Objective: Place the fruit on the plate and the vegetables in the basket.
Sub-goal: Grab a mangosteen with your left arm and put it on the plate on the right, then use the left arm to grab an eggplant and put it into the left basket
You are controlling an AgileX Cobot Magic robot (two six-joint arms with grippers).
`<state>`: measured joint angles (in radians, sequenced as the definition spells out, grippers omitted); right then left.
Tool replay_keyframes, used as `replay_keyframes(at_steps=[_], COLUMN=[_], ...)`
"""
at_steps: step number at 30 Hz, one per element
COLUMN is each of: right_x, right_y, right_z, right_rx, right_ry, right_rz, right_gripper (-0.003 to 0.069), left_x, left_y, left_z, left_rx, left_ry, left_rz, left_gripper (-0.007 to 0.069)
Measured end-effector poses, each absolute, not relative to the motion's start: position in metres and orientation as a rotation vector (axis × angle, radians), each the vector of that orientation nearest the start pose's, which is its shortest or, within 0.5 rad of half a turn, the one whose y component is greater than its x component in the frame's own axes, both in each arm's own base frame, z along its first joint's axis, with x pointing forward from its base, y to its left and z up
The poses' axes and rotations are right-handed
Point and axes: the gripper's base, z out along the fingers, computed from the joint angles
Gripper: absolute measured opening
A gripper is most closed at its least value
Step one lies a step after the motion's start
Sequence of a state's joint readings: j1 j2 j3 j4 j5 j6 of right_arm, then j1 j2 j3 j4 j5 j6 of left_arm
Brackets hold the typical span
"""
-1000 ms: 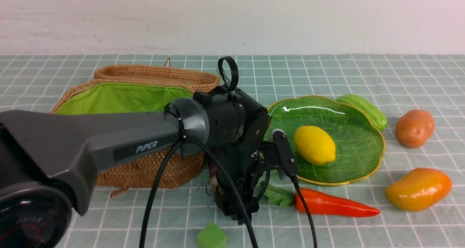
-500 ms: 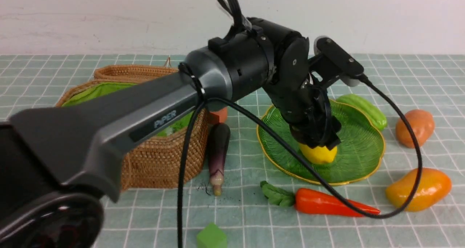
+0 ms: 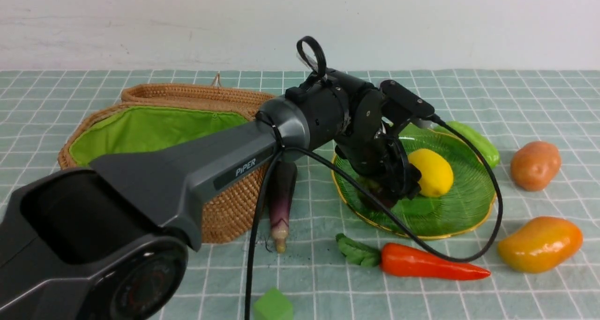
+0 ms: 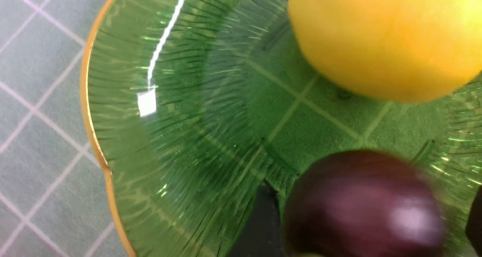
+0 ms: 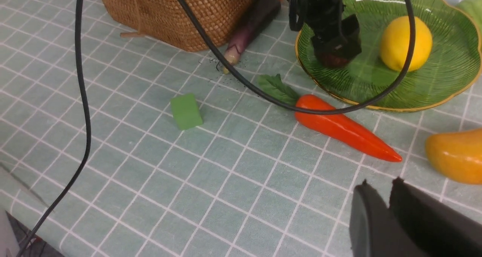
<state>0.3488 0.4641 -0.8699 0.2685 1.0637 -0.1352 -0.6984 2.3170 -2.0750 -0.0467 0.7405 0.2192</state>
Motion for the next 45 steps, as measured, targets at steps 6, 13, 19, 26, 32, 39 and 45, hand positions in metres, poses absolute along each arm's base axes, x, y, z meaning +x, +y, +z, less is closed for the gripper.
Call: replay_keyframes(at_steps=[6,13,19,26,32,39,45], right_x=[0.04,0.04,0.041,0.041,0.041,0.041,0.041], right_y=[0.037,0.037,0.037,0.037,0.037,0.037,0.037], right_z=[0.375,0.376,0.377,0.377,0.377,0.377,0.377], right_rx=[-0.527,-0.549,-0.546,-0.546,-0.547,-0.548,-0.549], right_ry=[2.074,2.064,2.051,2.044,2.043,2.043,2.046], right_rz=[0.443,0.43,0.431,0.431,0.426,0.425,0.425], right_gripper=[0.0087,0.0087,0.0087,0.0087,0.0092,0.0097,0.01], left_x=[0.393,0.359,0.342,0.331,0.338,0.354,0.359], left_y=[-0.333,-0.3,-0.277,-0.281,-0.288,-0.29,-0.294], left_z=[0.247,0.31,0.346,0.298,0.251,0.209,0.183], left_rx=[1.065,0.873,0.722,0.737,0.627,0.526,0.529], left_ry=[2.254,2.487,2.546,2.671,2.745,2.75,2.765], left_rz=[-0.265,-0.234,-0.171,0.007,0.171,0.322,0.354], left_gripper=[0.065,0.0376,-0.0005,0.0039,0.0317,0.0486,0.0491])
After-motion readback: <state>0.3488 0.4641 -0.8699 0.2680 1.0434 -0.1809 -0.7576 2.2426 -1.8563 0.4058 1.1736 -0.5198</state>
